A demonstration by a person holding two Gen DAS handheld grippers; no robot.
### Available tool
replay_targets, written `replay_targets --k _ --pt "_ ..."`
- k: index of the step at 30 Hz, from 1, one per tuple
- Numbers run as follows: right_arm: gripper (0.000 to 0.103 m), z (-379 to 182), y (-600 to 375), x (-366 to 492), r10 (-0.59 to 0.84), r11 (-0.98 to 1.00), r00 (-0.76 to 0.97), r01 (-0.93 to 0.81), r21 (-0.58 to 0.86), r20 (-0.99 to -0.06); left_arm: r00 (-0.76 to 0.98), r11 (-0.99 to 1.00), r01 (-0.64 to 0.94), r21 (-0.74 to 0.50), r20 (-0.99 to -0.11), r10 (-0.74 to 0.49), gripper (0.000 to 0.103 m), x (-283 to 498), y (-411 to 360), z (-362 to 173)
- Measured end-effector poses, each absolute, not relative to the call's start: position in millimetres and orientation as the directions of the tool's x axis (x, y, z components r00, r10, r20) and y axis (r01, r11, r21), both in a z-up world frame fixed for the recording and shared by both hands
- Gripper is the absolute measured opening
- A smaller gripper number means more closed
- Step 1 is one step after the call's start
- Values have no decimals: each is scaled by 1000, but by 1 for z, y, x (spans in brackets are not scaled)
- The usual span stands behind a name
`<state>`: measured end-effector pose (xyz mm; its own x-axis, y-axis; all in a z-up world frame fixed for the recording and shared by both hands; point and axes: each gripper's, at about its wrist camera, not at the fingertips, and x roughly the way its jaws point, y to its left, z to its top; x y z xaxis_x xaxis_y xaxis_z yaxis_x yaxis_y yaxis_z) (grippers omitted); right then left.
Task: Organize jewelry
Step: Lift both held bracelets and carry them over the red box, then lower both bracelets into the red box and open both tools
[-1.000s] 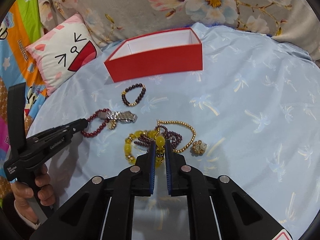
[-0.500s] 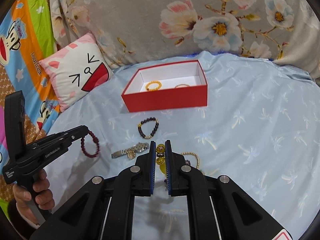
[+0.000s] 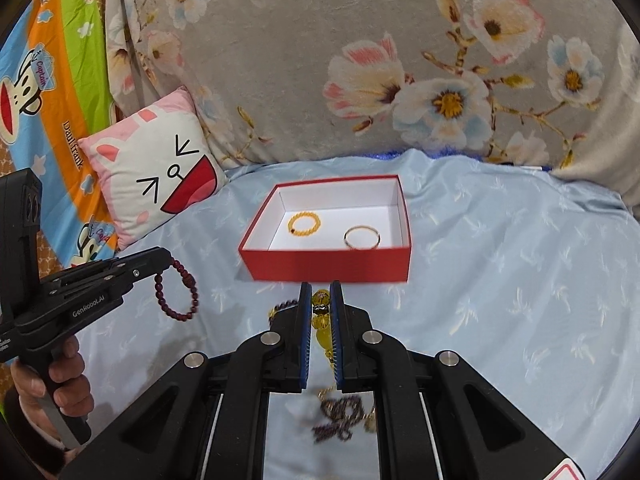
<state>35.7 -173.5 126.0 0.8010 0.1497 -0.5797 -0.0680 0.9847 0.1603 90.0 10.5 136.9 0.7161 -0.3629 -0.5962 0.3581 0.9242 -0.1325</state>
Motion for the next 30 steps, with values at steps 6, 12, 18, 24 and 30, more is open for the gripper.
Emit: replay_targets --k 6,12,18,24,30 --pt "8 140 -183 93 146 987 794 -73 146 -591 711 916 368 -158 -587 -387 7 142 0 145" --pt "8 139 -183 159 141 989 785 -78 129 -603 705 911 370 -185 -583 -404 7 196 -14 145" --pt "8 123 -177 220 124 992 775 -81 97 -620 684 914 363 -180 -615 -393 7 238 -32 123" --pt "8 84 -183 266 89 996 741 -52 75 -666 652 924 336 -184 -663 -369 8 269 -37 92" --pt "15 65 -198 281 16 1000 734 5 29 -679 652 939 302 -163 -684 -328 11 278 -37 73"
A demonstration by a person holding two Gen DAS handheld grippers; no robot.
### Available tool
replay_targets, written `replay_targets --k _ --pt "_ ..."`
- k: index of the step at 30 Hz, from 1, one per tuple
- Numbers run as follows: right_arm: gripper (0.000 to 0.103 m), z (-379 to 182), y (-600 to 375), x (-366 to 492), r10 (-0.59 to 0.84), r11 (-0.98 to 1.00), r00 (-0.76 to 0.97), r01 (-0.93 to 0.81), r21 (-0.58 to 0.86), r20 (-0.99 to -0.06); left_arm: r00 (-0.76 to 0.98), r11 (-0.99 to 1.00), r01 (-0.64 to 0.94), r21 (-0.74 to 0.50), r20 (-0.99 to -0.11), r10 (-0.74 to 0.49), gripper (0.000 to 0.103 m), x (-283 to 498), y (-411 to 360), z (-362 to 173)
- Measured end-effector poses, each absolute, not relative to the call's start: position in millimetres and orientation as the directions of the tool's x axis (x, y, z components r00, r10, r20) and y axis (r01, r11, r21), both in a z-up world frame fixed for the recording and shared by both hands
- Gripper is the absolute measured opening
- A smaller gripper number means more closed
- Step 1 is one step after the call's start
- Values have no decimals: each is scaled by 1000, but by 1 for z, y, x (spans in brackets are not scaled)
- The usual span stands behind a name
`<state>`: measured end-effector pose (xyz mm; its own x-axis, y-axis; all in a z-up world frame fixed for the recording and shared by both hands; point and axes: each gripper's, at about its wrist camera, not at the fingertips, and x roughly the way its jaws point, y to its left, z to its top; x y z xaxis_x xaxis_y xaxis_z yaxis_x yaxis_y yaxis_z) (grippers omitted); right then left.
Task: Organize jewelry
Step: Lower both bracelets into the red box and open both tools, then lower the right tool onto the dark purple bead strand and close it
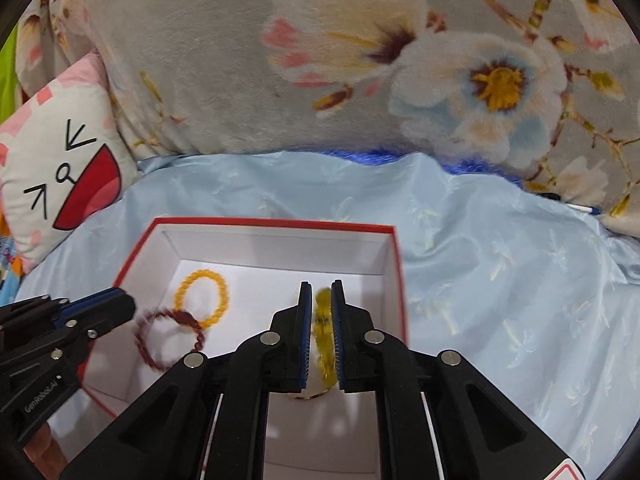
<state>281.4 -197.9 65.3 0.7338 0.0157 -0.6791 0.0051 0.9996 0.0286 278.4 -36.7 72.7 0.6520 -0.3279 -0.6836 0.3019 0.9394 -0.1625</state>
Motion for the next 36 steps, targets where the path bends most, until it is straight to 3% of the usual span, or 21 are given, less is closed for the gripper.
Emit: replay_targets --k 2,4,8,22,36 --pt "26 71 -206 276 -3 999 751 26 25 -660 660 944 285 -168 -680 -320 29 278 -33 73" --pt "32 79 -214 265 -10 998 770 43 37 -638 673 948 266 -177 -670 -314 38 273 -28 75" --pt "33 88 -220 240 -16 998 790 47 34 -613 696 951 273 -147 -652 -301 43 254 -24 82" --pt "36 73 -207 117 8 998 776 29 48 -630 700 959 252 -131 -659 -274 43 170 -6 66" --pt "36 29 -195 13 54 990 724 49 130 -688 623 955 272 -121 -734 -271 44 84 11 13"
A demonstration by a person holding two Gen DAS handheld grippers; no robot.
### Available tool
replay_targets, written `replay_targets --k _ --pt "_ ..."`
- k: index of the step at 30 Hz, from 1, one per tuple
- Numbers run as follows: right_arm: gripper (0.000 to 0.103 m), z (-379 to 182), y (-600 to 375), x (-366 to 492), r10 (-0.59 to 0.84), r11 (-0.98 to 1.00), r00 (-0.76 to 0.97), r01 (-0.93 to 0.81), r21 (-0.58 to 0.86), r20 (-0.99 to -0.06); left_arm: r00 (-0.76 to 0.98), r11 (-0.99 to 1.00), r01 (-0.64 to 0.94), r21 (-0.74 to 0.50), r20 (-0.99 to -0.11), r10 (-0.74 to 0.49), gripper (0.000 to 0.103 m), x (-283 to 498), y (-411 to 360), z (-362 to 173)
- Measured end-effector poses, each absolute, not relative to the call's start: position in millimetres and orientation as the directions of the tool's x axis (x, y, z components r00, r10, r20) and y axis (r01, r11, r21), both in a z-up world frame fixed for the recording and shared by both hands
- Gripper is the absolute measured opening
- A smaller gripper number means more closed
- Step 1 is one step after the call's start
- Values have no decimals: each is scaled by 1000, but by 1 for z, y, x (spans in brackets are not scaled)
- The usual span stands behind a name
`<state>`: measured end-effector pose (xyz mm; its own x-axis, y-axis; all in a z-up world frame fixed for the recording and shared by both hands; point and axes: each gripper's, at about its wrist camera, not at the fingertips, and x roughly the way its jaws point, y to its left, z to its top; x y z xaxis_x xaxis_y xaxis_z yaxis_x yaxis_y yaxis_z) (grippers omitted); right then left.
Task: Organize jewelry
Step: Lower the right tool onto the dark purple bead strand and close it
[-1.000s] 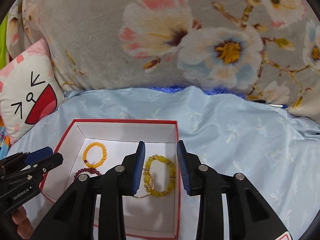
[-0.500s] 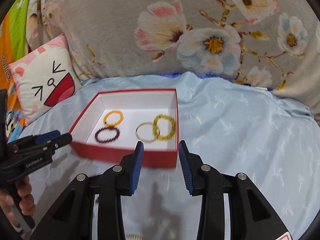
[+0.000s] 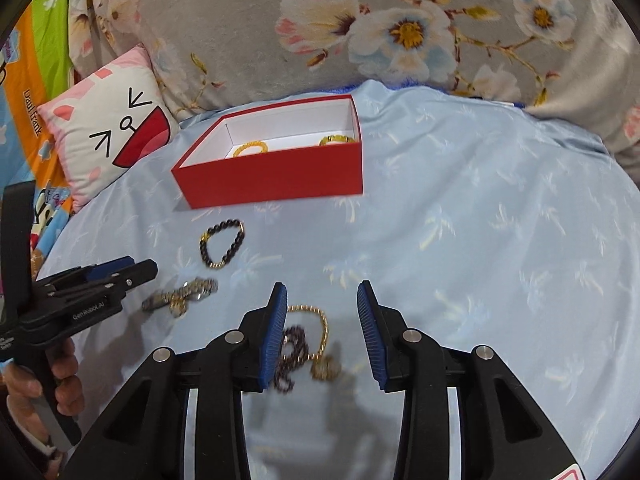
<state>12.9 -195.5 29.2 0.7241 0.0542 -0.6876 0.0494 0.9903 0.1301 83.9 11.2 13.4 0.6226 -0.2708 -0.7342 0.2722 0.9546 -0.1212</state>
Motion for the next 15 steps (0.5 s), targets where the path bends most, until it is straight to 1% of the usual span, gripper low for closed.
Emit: replay_targets --k 6,15 --pt "36 18 -192 -10 88 983 705 55 178 -704 621 948 287 -141 -726 -296 44 62 12 11" --pt "36 1 -165 -15 125 983 673 16 183 -729 625 942 305 -140 -717 -309 48 43 4 2"
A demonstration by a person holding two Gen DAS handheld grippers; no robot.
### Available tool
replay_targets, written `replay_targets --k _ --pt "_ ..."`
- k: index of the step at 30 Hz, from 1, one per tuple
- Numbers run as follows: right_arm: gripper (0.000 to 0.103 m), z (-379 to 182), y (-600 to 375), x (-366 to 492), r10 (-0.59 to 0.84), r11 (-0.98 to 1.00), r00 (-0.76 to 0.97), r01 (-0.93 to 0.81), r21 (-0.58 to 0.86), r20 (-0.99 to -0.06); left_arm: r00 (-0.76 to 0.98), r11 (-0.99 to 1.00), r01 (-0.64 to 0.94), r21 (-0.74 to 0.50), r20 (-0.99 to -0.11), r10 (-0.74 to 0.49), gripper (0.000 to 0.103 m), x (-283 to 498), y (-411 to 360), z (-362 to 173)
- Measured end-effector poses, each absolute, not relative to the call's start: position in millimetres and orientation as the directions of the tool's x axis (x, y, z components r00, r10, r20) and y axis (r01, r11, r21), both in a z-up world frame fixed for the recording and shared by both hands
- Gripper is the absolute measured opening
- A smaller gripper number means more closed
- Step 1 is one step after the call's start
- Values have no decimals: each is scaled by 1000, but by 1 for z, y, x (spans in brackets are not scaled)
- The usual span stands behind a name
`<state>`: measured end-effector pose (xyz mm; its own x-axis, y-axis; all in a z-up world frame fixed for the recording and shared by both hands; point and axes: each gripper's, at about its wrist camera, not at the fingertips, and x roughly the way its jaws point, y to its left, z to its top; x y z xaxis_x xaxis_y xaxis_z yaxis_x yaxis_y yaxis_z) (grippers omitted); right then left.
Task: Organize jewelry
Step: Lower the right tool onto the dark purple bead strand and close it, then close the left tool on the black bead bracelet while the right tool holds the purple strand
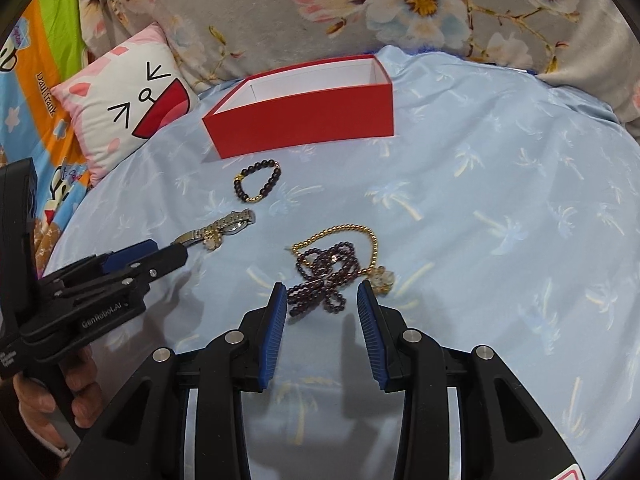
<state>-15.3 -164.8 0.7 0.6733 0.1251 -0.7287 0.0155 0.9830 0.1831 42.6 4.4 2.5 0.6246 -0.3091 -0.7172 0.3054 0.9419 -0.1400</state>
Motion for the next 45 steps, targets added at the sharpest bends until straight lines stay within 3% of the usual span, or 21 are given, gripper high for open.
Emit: replay_targets --k 16,19,22,25,34,45 --pt "36 -15 -162 6 133 976 649 46 214 -749 611 939 298 -170 -722 -325 48 45 7 -3" --pt "28 -16 -161 9 123 978 647 50 203 -753 606 938 297 -177 -724 -329 48 45 7 -4" --pt "12 -17 -163 8 123 978 648 51 204 -752 604 938 295 -183 -725 -331 48 46 8 -4" --pt "7 -15 -165 5 125 976 658 54 212 -742 604 938 292 -189 -724 -334 48 46 8 -3" --pt "7 1 -170 -4 146 970 699 39 241 -700 603 928 286 -238 -708 -367 48 76 2 18" --pt "7 17 -172 -8 176 963 726 11 268 -664 617 952 262 -161 -731 -293 43 136 -31 15"
